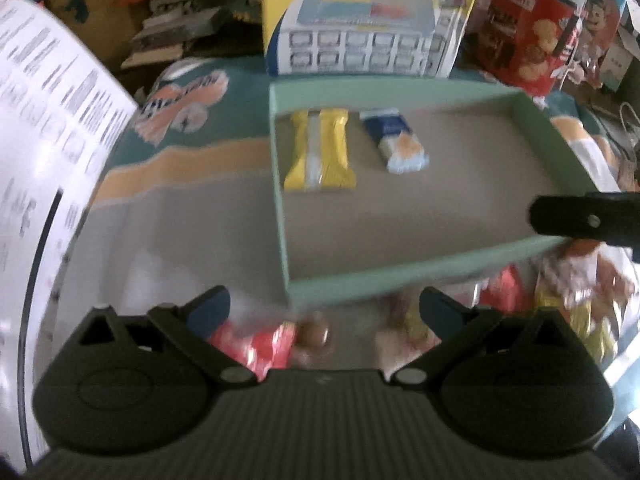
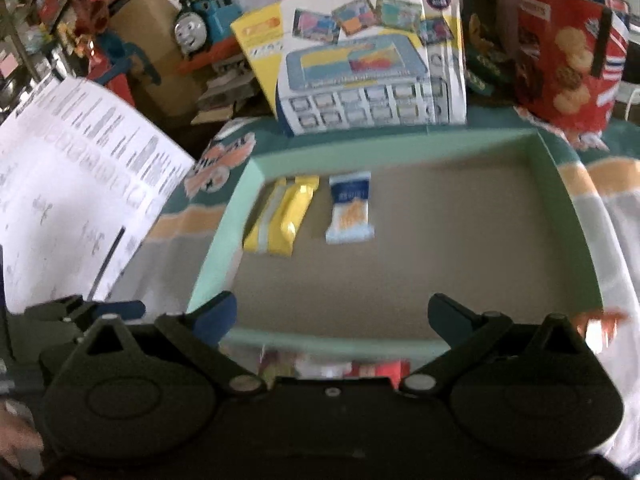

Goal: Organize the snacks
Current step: 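Grasp the red packet with the left tool while the right tool grasps the pink candy packet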

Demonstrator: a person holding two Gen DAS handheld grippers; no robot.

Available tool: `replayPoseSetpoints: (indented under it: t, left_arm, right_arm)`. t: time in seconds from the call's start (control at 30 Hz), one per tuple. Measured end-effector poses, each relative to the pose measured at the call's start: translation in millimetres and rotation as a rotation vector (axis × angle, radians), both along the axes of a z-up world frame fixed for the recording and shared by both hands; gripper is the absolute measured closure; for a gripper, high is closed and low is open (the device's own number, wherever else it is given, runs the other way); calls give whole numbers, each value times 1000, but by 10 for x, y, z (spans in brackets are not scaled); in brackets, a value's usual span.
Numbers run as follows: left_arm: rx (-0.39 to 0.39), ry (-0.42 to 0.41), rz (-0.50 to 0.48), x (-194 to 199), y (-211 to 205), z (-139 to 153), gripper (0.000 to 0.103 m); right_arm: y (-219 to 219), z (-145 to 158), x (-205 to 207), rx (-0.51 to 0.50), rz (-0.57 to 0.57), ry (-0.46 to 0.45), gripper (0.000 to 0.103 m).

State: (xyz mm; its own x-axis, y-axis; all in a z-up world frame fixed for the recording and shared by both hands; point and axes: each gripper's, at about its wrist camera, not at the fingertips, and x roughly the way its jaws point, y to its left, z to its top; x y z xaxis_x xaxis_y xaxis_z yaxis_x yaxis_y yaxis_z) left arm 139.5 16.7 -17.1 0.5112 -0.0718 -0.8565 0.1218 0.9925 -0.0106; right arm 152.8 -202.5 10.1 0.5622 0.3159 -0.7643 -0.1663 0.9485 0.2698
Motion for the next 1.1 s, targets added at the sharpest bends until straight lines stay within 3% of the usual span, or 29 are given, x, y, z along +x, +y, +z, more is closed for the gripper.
replayPoseSetpoints:
  t: [0.3, 0.57, 0.63, 0.7, 0.8, 0.97, 1.1]
  left_arm:
    - [-16, 13, 82, -522, 281, -222, 0]
    - [2, 31, 152, -451, 547, -367, 0]
    - [-7, 42, 162, -418, 616, -410, 0]
    - [-17, 53, 164, -399, 659, -448, 0]
    - [-19, 64, 157, -357, 690, -510, 0]
    - [-25, 82, 131, -278, 690, -598, 0]
    - [-39, 85, 107, -232, 655, -643, 13]
  right_arm:
    - [-183, -408, -497, 68, -57, 115, 0]
    - [-27, -468, -501, 72, -41, 132, 0]
    - [52, -464, -443, 80, -30, 134, 4]
    - [142, -482, -373, 91, -18, 142, 19]
    - [279, -558, -271, 106, 6, 171, 30]
    - [508, -730, -89, 102, 23, 223, 40]
    - [632, -806, -7, 79, 43, 235, 40]
